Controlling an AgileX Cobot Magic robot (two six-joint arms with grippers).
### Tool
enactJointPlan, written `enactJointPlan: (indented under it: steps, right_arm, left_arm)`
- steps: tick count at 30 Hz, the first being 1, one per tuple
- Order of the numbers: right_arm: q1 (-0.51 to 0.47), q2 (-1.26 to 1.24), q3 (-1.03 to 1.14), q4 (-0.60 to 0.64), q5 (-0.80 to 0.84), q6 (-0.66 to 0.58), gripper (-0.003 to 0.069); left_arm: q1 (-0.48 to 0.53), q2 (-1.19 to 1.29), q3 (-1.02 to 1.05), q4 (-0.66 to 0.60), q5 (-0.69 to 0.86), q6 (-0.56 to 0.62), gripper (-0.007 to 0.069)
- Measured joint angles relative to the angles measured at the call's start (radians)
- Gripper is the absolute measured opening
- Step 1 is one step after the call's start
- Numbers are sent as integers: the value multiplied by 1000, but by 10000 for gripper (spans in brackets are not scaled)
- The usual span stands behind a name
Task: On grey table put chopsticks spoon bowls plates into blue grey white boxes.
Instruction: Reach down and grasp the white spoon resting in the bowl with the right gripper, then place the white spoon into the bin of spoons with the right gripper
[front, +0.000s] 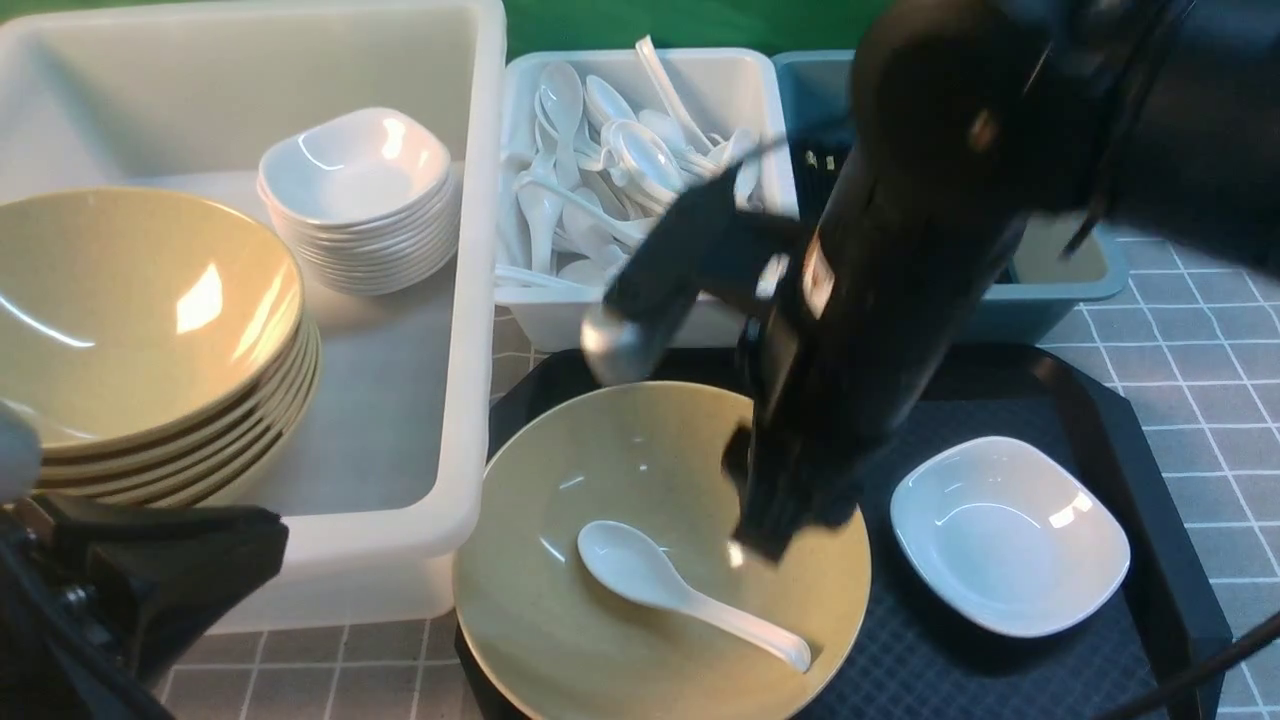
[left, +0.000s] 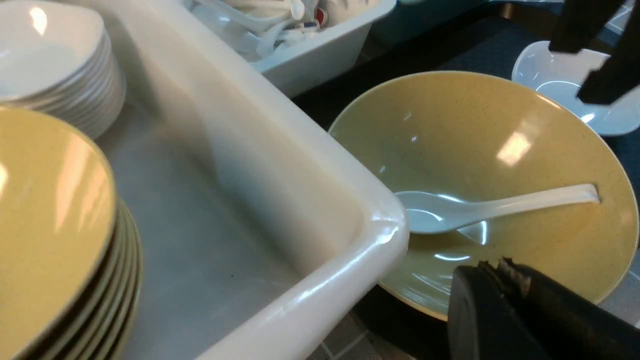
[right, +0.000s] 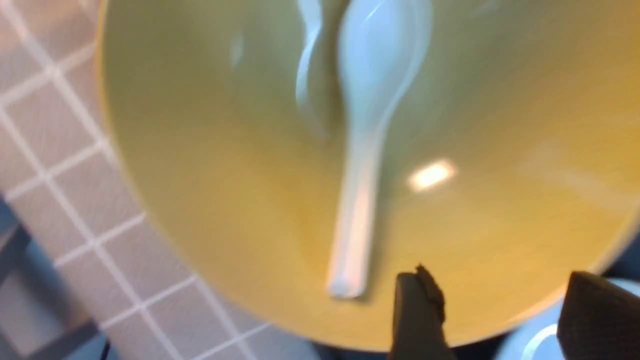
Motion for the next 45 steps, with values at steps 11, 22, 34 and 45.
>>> enactJointPlan:
  steps: [11,22,34,45]
  right_arm:
    - [42,103,54,0,-124,67,475]
    - [42,233,54,0,-171,69,517]
    - [42,225,-67,-11,-93,17,153]
    - [-69,198,-340,-140,-104,6,153]
  left_arm:
    - [0,0,8,-51,2,-9,-8]
    - [0,0,8,-52,35,9,-8]
    - [0,24,8,-51,-20,-30,-8]
    - [0,294,-141,48,-51,-88,-8]
